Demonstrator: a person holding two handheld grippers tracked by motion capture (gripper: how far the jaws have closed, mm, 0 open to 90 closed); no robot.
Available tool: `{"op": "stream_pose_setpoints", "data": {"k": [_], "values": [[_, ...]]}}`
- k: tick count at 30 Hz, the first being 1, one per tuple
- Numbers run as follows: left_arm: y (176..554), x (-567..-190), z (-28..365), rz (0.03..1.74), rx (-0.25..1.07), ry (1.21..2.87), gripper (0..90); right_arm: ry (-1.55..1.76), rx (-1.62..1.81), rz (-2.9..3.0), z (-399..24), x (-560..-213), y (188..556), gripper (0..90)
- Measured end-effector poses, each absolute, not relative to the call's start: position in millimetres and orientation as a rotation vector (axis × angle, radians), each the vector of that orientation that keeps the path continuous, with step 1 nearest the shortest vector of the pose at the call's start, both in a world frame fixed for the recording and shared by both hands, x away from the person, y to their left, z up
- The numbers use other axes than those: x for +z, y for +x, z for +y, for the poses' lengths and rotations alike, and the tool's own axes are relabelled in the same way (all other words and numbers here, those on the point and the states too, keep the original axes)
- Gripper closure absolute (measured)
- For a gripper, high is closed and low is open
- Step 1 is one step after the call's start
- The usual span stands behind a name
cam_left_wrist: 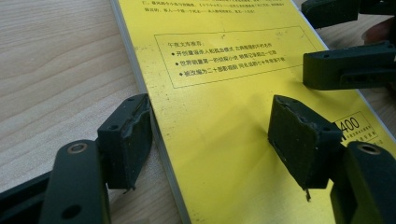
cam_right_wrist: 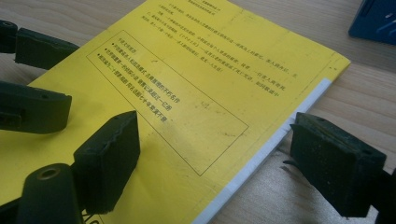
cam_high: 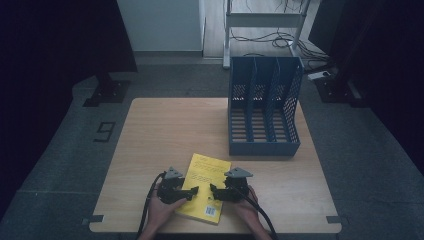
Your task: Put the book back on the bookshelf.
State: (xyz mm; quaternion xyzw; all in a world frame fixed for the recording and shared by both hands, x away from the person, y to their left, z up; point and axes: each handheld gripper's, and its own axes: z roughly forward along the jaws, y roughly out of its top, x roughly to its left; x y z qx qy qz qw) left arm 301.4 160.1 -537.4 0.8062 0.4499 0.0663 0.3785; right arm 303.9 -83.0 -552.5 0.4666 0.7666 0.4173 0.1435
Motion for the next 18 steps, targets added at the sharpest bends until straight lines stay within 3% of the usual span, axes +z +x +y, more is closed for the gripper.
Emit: {"op": "stream_pose_setpoints", "data": {"k": [18], "values": [[298.2,-531.2,155.7,1.2,0.213,2.042,35.7,1.344,1.204,2.205,-83.0,-552.9,303.4,15.8]]}}
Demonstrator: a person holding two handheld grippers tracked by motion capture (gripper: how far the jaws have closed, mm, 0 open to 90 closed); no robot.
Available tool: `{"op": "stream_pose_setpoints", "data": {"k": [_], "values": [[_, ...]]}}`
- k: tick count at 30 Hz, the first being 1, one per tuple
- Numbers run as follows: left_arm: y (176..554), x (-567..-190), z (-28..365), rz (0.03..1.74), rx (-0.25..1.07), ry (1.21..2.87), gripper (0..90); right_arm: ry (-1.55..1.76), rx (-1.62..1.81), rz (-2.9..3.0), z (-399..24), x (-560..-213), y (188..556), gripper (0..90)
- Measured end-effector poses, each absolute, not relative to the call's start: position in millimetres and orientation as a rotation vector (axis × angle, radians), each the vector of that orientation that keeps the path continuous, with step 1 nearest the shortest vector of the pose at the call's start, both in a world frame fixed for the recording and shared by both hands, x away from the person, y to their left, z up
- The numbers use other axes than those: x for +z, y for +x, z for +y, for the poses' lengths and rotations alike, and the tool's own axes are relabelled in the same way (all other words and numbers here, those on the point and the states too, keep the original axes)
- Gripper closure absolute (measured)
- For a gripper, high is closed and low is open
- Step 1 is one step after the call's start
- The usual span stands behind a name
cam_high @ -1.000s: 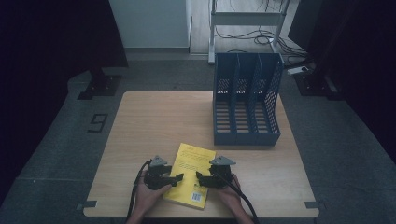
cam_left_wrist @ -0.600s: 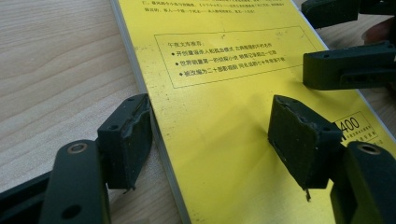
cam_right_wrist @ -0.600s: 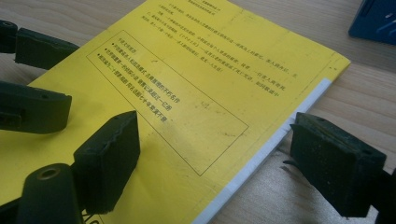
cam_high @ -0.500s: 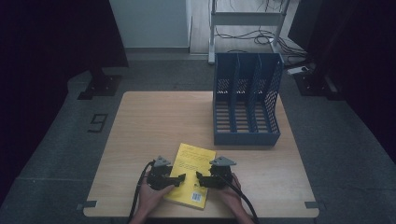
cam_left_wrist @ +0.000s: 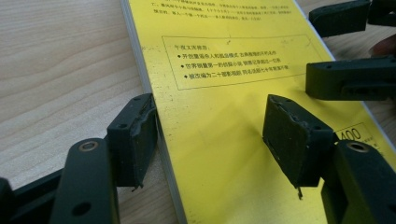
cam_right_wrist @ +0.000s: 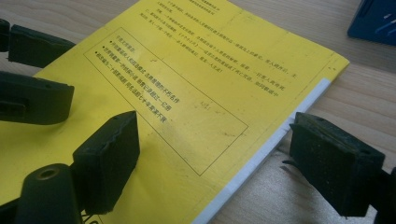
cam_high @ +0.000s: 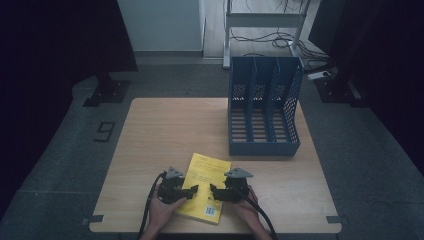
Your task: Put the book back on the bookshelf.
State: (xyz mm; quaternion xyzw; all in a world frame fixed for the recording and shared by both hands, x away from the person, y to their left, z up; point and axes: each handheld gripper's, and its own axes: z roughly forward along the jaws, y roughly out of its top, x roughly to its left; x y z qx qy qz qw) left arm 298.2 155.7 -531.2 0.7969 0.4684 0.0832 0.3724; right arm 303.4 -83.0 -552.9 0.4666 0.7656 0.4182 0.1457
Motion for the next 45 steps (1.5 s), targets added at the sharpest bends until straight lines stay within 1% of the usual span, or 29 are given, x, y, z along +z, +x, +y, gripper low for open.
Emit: {"op": "stream_pose_setpoints", "data": {"k": [2,3,8,10,12,13,14,15,16,17,19,21,24,28,30,33,38,45], "values": [[297.4,-530.2,155.4,1.199,0.222,2.04,36.1,1.344,1.205,2.205,-83.0,-552.9,303.4,15.8],[295.1,-527.3,154.0,1.189,0.251,2.043,36.9,1.344,1.205,2.205,-83.0,-552.9,303.4,15.7],[290.4,-519.9,152.3,1.155,0.271,2.017,39.2,1.344,1.206,2.205,-83.1,-552.9,303.4,15.7],[288.5,-516.7,151.9,1.139,0.262,1.997,40.5,1.345,1.207,2.206,-83.2,-552.9,303.5,15.8],[288.6,-516.9,150.2,1.095,0.137,1.991,43.3,1.346,1.213,2.205,-83.5,-553.0,303.8,15.8],[287.9,-518.3,147.3,1.082,0.122,2.002,42.5,1.353,1.224,2.204,-84.1,-553.1,304.1,15.8],[286.1,-519.2,143.8,1.079,0.17,2.029,42.1,1.356,1.229,2.204,-84.6,-553.1,304.3,15.8],[286.1,-519.2,143.8,1.079,0.17,2.029,42.1,1.356,1.229,2.204,-84.6,-553.1,304.3,15.8],[284.8,-520.0,141.2,1.075,0.208,2.049,42.1,1.356,1.231,2.204,-84.7,-553.1,304.3,15.9],[285.1,-519.8,141.8,1.07,0.201,2.05,40.9,1.354,1.227,2.205,-84.7,-553.1,304.3,16.1],[285.8,-519.0,143.6,1.07,0.182,2.045,42.9,1.355,1.233,2.207,-85.3,-553.1,304.4,16.4],[287.8,-516.7,149.7,1.061,0.113,2.018,44.2,1.355,1.236,2.207,-85.7,-553.1,304.5,16.5],[288.7,-516.9,150.6,1.062,0.097,2.006,44.6,1.356,1.237,2.207,-85.8,-553.1,304.5,16.5],[290.4,-523.1,147.4,1.072,0.129,2.042,46.6,1.353,1.233,2.208,-85.5,-553.1,304.5,16.5],[292.2,-523.7,150.0,1.078,0.114,2.033,51.2,1.351,1.23,2.207,-85.3,-553.0,304.5,16.5],[295.9,-523.9,154.0,1.08,0.08,2.017,53.9,1.352,1.233,2.208,-85.5,-553.0,304.5,16.6],[304.3,-526.3,157.1,1.08,0.033,2.012,53.8,1.346,1.241,2.212,-87.6,-553.1,305.0,18.3],[312.5,-531.5,161.9,1.115,-0.009,1.977,50.3,1.335,1.237,2.216,-87.9,-553.1,305.1,18.7]]}}
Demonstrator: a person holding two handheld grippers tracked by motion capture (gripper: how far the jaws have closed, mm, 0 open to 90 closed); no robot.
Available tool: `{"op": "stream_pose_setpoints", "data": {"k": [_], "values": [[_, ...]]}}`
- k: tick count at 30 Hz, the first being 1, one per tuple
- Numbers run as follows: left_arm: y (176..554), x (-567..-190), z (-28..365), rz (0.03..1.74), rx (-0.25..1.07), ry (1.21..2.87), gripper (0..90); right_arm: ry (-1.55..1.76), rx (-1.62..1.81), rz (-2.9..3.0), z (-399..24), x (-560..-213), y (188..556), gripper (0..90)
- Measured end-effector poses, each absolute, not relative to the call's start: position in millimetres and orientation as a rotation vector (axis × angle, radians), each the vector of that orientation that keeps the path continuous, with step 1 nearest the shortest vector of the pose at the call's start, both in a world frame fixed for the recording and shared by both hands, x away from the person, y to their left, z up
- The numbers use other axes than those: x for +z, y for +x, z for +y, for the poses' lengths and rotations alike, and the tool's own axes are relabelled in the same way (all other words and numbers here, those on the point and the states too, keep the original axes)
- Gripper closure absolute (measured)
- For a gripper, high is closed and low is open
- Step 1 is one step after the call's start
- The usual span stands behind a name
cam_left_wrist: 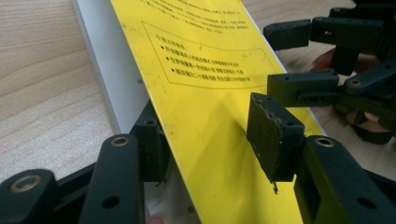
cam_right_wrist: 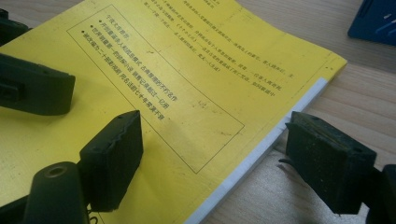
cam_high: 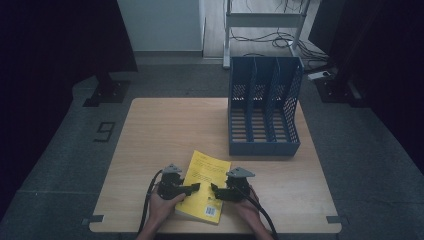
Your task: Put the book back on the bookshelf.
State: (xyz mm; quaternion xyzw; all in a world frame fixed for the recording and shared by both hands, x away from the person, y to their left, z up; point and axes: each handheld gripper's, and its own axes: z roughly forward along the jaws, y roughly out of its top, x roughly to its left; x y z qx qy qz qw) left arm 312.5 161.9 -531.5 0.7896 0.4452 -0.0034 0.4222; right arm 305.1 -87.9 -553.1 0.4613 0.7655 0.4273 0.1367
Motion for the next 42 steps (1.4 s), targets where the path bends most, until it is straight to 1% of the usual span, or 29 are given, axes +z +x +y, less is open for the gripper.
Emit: {"op": "stream_pose_setpoints", "data": {"k": [5,12,15,25,29,32,37,42], "values": [[313.9,-531.0,160.4,1.121,0.009,1.976,47.3,1.329,1.238,2.223,-89.1,-553.1,305.5,19.3],[319.8,-530.3,161.3,1.129,0.011,1.985,47.5,1.326,1.241,2.228,-90.0,-553.0,305.6,20.0],[322.9,-530.3,162.3,1.133,-0.008,1.983,47.7,1.318,1.247,2.238,-91.4,-553.0,306.4,20.3],[341.9,-528.9,159.0,1.155,-0.034,1.979,46.2,1.312,1.246,2.24,-91.5,-552.9,306.7,20.1],[343.5,-528.4,156.5,1.158,-0.013,1.993,46.8,1.313,1.245,2.241,-91.5,-552.9,306.8,20.0],[340.6,-530.0,156.7,1.147,0.033,2.0,53.0,1.311,1.246,2.243,-91.8,-553.1,307.2,19.7],[339.4,-531.5,159.6,1.153,0.027,1.976,61.0,1.323,1.249,2.244,-92.7,-553.4,308.7,19.9],[336.5,-529.1,164.8,1.114,0.017,1.932,72.0,1.323,1.248,2.244,-92.6,-553.3,308.7,20.0]]}}
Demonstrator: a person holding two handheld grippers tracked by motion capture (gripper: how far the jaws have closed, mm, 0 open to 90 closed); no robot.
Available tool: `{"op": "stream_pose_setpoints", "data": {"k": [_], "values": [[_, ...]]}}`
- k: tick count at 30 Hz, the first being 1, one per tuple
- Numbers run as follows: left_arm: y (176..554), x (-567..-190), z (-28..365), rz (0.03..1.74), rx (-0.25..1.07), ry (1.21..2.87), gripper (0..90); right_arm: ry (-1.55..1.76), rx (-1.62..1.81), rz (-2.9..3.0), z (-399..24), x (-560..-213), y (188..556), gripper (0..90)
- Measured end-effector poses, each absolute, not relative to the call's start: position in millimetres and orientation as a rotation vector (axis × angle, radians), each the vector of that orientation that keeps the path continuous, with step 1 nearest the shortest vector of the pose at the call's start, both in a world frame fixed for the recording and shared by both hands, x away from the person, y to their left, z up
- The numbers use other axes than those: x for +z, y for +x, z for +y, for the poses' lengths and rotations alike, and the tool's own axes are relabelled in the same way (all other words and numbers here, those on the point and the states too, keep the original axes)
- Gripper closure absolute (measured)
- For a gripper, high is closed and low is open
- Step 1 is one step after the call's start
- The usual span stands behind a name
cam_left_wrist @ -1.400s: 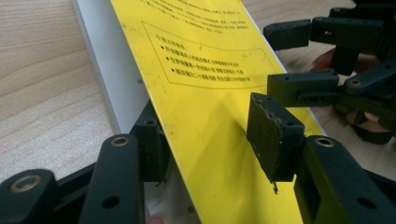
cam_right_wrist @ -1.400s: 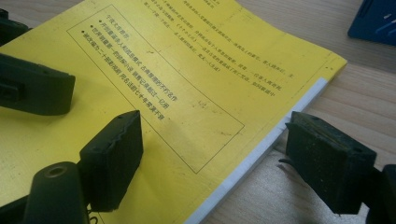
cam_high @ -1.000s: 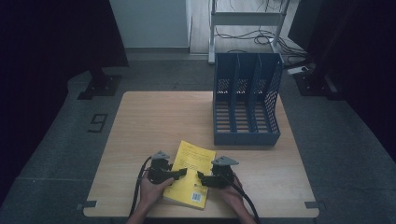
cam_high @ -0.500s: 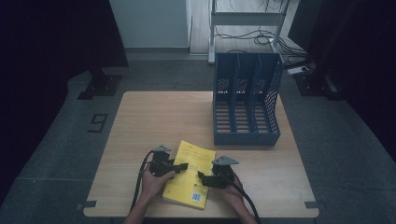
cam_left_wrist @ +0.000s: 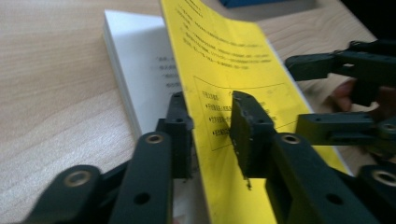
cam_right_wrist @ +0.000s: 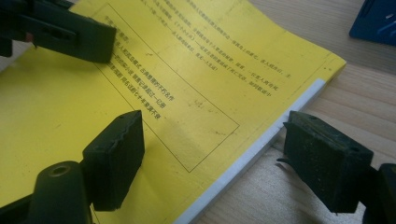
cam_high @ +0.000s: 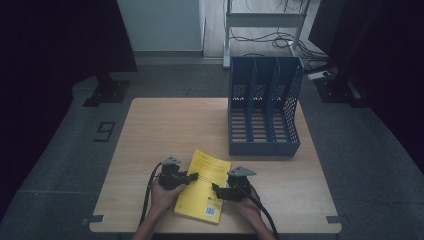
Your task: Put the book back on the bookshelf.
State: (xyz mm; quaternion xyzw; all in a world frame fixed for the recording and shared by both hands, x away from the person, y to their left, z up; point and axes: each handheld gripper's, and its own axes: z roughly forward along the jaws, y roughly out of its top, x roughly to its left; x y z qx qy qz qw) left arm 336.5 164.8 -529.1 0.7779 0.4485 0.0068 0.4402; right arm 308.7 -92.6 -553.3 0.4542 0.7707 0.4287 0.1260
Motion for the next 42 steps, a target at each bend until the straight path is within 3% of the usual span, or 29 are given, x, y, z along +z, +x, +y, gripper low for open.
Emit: {"op": "stream_pose_setpoints", "data": {"k": [6,9,11,13,15,26,42], "values": [[332.3,-524.6,162.4,1.083,0.039,1.913,77.6,1.327,1.252,2.245,-93.0,-553.3,308.7,19.9],[332.0,-525.4,160.6,1.082,0.04,1.924,74.3,1.328,1.254,2.245,-93.1,-553.3,308.8,19.9],[332.2,-525.7,160.0,1.08,0.028,1.932,67.5,1.331,1.258,2.244,-93.4,-553.3,308.9,19.9],[332.6,-522.5,161.9,1.052,-0.046,1.949,62.5,1.337,1.269,2.243,-94.0,-553.4,309.2,19.9],[331.4,-521.2,161.8,1.042,-0.05,1.951,62.3,1.338,1.272,2.243,-94.3,-553.4,309.3,19.9],[326.5,-517.1,159.7,1.049,0.022,1.929,80.2,1.341,1.277,2.244,-94.8,-553.4,309.7,19.9],[314.5,-506.6,154.1,0.955,0.111,1.869,86.8,1.316,1.338,2.191,-99.1,-551.3,305.8,20.3]]}}
